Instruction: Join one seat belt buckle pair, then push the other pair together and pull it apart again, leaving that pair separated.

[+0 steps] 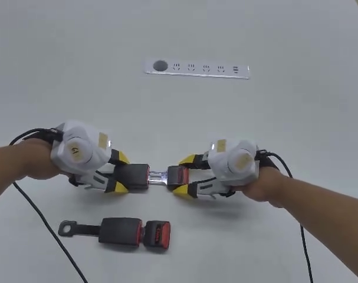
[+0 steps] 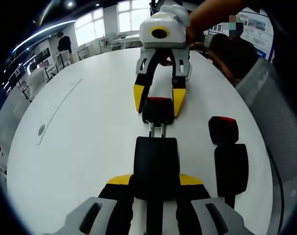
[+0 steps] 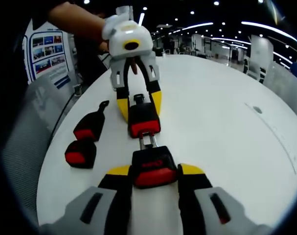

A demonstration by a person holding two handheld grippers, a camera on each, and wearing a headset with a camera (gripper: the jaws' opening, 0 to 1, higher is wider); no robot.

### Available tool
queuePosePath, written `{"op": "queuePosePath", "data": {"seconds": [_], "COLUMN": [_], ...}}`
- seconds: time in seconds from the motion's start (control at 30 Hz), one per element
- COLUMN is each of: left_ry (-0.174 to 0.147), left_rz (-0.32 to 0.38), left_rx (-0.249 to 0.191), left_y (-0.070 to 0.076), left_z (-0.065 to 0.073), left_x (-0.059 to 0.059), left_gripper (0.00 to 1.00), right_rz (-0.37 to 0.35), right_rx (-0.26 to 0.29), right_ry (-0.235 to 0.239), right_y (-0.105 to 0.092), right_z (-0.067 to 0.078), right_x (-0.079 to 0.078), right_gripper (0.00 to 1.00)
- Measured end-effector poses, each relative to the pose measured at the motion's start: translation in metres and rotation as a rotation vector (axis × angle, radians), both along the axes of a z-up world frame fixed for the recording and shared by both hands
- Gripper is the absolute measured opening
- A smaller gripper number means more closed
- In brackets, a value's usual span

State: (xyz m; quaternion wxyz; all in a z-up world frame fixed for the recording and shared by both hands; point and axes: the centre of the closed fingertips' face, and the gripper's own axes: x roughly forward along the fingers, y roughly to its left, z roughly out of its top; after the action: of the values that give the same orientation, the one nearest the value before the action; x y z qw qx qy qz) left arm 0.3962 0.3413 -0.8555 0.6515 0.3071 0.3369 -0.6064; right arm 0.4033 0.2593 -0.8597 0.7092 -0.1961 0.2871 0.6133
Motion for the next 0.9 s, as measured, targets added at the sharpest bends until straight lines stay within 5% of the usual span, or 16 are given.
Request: {"op": "queuePosePath", "data": {"seconds": [0.23, 0.33, 0.9], "left_ry": [0.001, 0.001, -0.001], "left_rz": [-0.023, -0.026, -0.057], "left_rx": [0.011, 0.009, 0.050], "left_y": [-0.002, -0.001, -0.001], "left_z": [0.001, 0.000, -0.001], "left_x": [-0.001, -0.001, -0.001], "left_gripper": [0.34, 0.34, 0.34], "right_rz": [0.018, -0.004, -0.032], "right_rx": [-0.002, 0.012, -0.006], "right_ry": [-0.023, 0.014, 0.012], "right_y": [0.016, 0.013, 0.032], "right_z": [0.000, 0.001, 0.001], "right_x": [-0.001, -0.003, -0.007], "right_gripper": [0.37, 0.37, 0.36]}}
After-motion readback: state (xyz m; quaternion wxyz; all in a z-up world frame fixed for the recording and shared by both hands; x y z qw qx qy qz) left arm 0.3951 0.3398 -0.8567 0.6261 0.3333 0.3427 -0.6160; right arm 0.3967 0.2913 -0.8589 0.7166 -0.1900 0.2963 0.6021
